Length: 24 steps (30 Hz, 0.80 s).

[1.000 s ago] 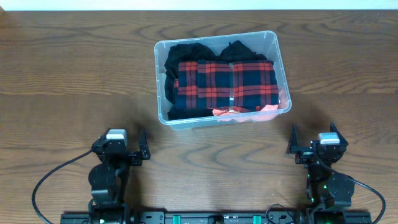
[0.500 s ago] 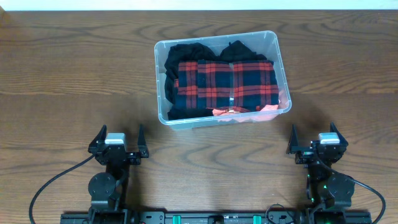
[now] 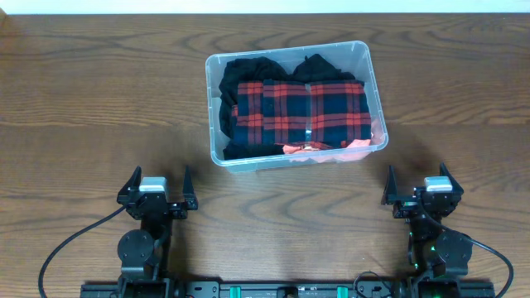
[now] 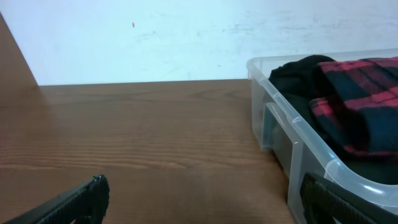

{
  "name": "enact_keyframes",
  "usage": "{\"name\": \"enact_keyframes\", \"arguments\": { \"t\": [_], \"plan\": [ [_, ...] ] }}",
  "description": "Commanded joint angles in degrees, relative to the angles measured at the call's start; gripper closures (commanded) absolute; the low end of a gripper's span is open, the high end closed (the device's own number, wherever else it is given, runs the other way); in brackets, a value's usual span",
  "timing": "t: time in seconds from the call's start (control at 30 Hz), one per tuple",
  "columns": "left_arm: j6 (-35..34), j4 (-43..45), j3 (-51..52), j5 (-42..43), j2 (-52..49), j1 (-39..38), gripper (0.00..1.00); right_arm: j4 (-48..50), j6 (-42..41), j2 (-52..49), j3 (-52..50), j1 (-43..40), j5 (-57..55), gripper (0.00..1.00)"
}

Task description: Pack container

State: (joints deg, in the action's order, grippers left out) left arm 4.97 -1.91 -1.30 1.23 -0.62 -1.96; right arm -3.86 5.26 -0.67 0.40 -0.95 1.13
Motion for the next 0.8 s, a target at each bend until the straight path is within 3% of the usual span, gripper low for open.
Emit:
{"name": "enact_keyframes", "arguments": {
  "t": [0.0,0.77],
  "plan": [
    [1.03,-2.12,1.07,-2.12,0.39,-0.17,0.02,-0.22,0.81,0.39,-0.11,-0.50,0.39,0.01],
    [1.01,-2.12,1.07,-2.12,0.55,0.70,0.02,-0.22,0.81,0.37,-0.11,-0.50,0.39,0.01]
  ]
}}
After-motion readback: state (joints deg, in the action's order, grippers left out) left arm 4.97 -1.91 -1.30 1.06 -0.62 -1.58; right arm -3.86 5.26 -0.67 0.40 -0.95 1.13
